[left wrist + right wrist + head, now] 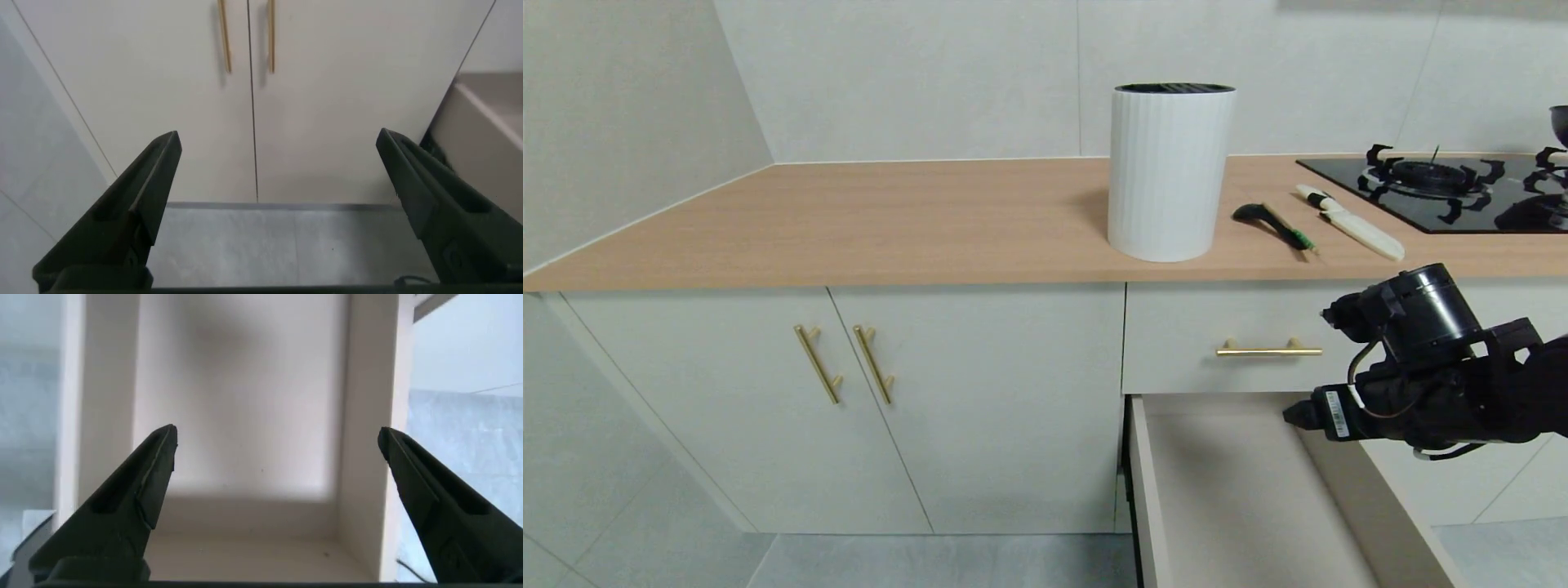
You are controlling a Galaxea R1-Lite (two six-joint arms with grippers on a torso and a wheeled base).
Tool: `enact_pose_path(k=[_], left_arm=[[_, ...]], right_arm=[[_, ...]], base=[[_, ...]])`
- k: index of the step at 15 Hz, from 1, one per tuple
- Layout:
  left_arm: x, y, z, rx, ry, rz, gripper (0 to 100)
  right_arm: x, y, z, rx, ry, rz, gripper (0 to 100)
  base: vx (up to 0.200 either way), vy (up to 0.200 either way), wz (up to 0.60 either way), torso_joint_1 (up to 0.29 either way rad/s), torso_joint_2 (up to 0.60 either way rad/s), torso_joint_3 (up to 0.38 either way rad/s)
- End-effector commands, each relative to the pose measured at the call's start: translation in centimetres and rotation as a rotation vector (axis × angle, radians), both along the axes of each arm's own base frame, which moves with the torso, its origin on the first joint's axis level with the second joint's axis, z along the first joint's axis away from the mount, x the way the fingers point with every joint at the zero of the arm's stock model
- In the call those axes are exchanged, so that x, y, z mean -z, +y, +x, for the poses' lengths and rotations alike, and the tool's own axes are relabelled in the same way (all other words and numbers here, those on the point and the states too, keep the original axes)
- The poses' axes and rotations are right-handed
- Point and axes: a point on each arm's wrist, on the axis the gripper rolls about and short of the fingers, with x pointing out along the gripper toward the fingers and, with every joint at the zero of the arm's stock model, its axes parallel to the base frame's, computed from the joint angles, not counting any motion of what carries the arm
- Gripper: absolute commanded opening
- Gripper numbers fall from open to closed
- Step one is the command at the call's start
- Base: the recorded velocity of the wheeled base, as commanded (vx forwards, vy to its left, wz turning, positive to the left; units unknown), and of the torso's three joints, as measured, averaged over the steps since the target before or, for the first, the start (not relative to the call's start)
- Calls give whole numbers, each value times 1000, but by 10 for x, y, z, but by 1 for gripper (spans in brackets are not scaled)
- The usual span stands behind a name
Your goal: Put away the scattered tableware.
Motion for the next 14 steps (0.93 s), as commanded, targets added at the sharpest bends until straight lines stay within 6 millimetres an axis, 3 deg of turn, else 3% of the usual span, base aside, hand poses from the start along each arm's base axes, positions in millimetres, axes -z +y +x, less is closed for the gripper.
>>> enact_pose_path(k=[1, 10, 12, 14], left_arm=[[0, 0, 0, -1, 1, 0, 100], [0, 0, 0, -1, 1, 0, 100], [0, 0, 0, -1, 1, 0, 100], [0, 0, 0, -1, 1, 0, 100]], right_arm=[[0, 0, 0, -1, -2, 1, 100], [-5, 0, 0, 8, -26, 1, 100], [-13, 1, 3, 6, -105, 32, 100], [-35, 5, 14, -8, -248, 64, 100]], base=[[0, 0, 0, 173, -466, -290], [0, 0, 0, 191, -474, -291], [0, 0, 0, 146, -334, -188], [0, 0, 0, 49, -105, -61]])
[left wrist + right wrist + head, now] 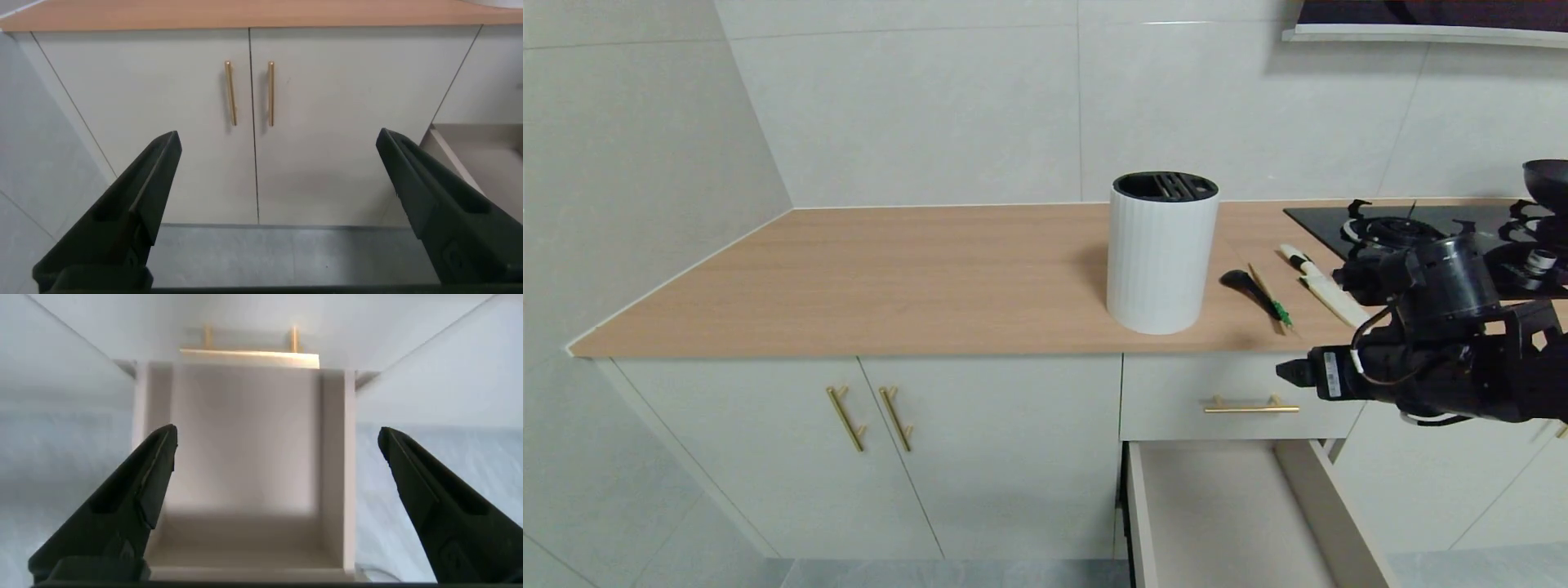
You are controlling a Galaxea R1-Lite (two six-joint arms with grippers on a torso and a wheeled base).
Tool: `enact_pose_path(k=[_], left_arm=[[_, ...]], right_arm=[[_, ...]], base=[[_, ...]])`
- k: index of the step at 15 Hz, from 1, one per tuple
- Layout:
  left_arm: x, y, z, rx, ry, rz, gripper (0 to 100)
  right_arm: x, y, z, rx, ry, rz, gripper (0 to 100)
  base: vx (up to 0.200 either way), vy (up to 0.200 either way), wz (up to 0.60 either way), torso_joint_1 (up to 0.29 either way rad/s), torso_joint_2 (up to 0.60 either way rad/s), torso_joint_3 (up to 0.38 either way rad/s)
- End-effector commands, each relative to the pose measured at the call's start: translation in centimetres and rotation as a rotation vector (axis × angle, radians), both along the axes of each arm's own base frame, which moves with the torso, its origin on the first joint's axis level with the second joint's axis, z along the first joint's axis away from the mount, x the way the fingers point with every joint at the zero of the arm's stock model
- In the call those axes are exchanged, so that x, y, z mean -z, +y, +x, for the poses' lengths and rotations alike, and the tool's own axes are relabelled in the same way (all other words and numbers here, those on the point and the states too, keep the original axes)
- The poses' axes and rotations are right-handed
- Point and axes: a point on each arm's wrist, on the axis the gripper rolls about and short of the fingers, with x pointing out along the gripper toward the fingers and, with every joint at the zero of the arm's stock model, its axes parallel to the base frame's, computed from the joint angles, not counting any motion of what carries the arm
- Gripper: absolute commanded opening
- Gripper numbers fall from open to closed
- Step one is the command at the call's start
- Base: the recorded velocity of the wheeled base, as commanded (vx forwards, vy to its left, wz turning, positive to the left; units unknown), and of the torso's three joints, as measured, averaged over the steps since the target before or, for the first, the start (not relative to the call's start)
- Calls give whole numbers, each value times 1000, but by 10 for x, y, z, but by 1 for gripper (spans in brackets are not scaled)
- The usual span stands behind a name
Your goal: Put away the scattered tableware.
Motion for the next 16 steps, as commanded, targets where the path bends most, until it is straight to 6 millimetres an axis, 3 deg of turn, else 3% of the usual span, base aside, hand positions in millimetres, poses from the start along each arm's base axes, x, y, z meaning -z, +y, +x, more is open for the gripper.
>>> enact_pose_path(k=[1, 3, 6, 16], left_arm=[[0, 0, 0, -1, 1, 0, 100], [0, 0, 0, -1, 1, 0, 100], [0, 0, 0, -1, 1, 0, 100], [0, 0, 0, -1, 1, 0, 100]], right_arm=[[-24, -1, 15, 2, -100, 17, 100], [-45, 0, 36, 21, -152, 36, 100], [-56, 3, 48, 26, -145, 41, 100], [2, 0, 103, 117, -77, 88, 100]], base=[[0, 0, 0, 0, 0, 0], [0, 0, 0, 0, 0, 0], [0, 0, 0, 0, 0, 0], [0, 0, 0, 0, 0, 0]])
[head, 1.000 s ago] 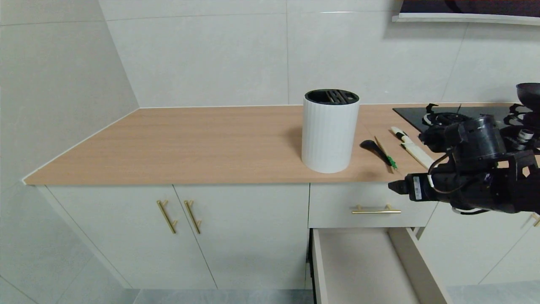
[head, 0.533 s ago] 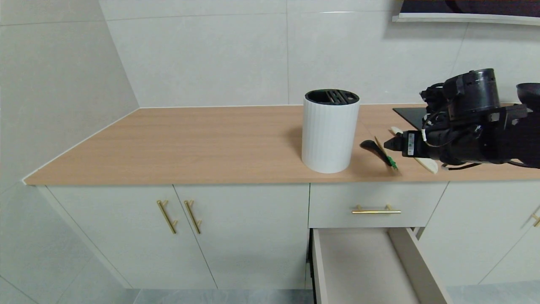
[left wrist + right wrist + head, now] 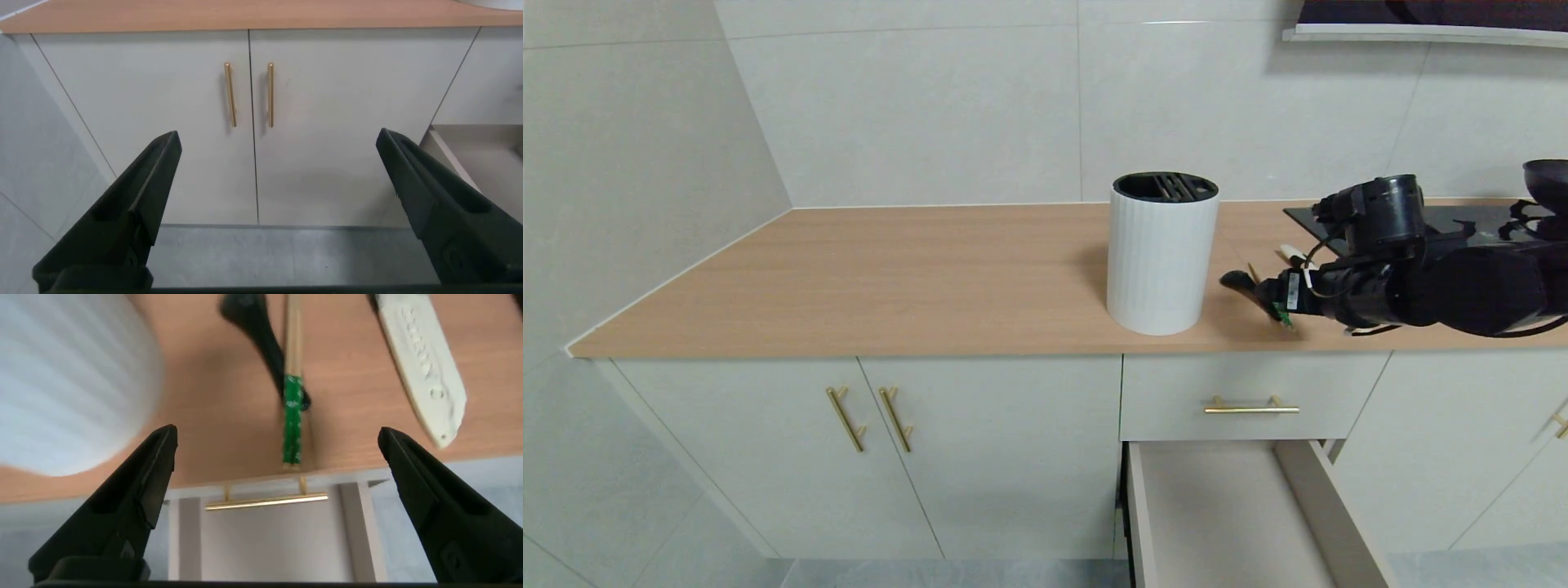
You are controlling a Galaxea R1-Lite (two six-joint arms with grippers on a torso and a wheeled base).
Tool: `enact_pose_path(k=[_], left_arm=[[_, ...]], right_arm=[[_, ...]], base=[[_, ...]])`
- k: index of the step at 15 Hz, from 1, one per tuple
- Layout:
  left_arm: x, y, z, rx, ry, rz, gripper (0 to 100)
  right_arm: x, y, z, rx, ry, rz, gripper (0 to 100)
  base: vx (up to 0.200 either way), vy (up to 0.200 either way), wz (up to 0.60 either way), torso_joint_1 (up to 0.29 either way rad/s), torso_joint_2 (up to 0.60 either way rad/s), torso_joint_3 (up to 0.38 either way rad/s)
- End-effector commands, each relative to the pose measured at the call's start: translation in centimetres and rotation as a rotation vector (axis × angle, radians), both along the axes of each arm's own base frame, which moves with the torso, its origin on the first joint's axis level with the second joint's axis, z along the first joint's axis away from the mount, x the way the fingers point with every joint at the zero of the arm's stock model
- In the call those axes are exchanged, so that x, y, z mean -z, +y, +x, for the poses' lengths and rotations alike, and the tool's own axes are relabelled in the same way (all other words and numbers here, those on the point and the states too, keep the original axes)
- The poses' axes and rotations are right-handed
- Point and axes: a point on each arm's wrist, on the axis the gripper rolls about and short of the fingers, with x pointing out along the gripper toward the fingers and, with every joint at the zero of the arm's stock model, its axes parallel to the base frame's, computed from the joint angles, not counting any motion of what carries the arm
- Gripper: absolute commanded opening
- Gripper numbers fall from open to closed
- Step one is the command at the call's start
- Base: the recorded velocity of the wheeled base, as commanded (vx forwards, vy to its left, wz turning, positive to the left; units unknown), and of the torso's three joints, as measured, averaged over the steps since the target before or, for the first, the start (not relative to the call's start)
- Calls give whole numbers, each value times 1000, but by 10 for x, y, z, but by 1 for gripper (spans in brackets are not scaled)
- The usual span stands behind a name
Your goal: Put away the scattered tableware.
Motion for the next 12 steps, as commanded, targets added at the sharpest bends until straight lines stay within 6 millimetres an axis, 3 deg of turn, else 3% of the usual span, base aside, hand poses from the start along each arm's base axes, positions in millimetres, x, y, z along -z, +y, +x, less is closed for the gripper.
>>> enact_pose_path(k=[1, 4, 12], left_arm=[[0, 0, 0, -1, 1, 0, 100], [0, 0, 0, -1, 1, 0, 100], [0, 0, 0, -1, 1, 0, 100]], right_arm=[[27, 3, 16, 7, 40, -16, 100], [37, 5, 23, 8, 38, -20, 100], [39, -3, 26, 23, 45, -35, 100]], base=[[0, 0, 0, 0, 0, 0], [0, 0, 0, 0, 0, 0], [0, 0, 0, 0, 0, 0]])
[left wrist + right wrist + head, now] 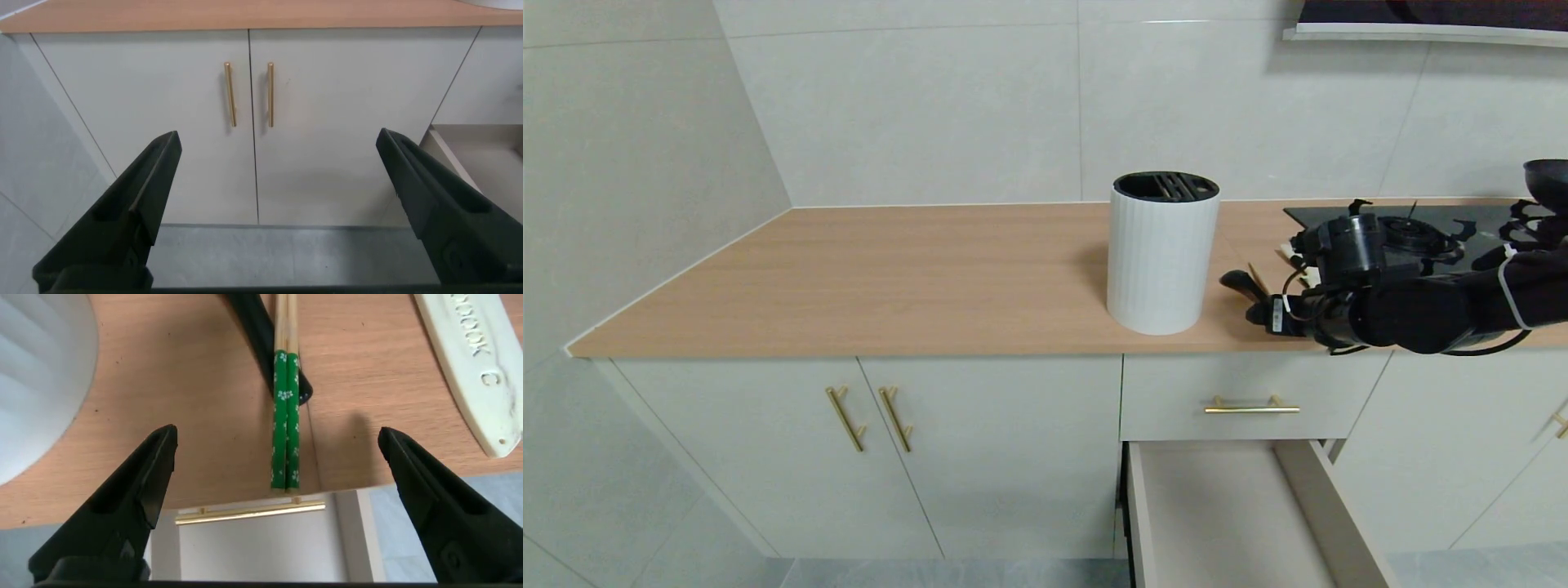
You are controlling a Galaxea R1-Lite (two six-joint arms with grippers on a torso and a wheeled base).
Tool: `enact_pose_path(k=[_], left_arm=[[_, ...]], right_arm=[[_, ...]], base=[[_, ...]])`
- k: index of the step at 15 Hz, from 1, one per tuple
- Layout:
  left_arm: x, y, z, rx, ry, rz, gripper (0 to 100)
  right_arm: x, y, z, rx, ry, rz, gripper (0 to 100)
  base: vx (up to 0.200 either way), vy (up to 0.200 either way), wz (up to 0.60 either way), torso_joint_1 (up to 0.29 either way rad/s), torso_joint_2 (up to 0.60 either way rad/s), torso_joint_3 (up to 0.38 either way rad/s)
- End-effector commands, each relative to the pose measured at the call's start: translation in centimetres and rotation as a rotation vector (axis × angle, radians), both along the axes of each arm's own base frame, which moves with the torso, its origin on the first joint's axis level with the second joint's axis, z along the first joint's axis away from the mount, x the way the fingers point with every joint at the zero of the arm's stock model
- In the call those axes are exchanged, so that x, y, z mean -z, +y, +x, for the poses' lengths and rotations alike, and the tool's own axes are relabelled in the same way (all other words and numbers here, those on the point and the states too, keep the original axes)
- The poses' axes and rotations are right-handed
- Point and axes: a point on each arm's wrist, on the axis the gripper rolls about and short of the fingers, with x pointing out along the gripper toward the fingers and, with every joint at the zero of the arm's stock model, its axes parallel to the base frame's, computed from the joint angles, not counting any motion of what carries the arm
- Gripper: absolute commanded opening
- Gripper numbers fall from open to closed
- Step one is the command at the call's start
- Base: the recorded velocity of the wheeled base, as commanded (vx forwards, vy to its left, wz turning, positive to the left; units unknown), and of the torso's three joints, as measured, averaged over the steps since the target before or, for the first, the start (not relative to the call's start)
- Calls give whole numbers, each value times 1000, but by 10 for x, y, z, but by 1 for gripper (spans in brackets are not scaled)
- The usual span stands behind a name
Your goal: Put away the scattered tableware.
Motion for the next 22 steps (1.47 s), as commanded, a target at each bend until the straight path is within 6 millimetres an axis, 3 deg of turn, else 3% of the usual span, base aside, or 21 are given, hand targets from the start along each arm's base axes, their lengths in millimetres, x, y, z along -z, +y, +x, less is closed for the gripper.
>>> enact_pose_path(k=[1, 5, 13, 17, 19, 22], left_arm=[[0, 0, 0, -1, 1, 0, 100], [0, 0, 0, -1, 1, 0, 100], [0, 0, 0, -1, 1, 0, 100], [0, 0, 0, -1, 1, 0, 100], [0, 0, 0, -1, 1, 0, 100], [0, 0, 0, -1, 1, 0, 100]], right_arm=[[0, -2, 0, 5, 2, -1, 0], [4, -1, 2, 5, 11, -3, 0], [-15, -5, -6, 8, -32, 9, 0], [-50, -13, -42, 2, -100, 37, 0], [-59, -17, -58, -5, -115, 48, 0], [-80, -27, -110, -65, -141, 80, 0]], base=[[0, 0, 0, 0, 0, 0], [0, 0, 0, 0, 0, 0], [0, 0, 0, 0, 0, 0], [0, 0, 0, 0, 0, 0], [0, 0, 0, 0, 0, 0], [0, 0, 0, 0, 0, 0]])
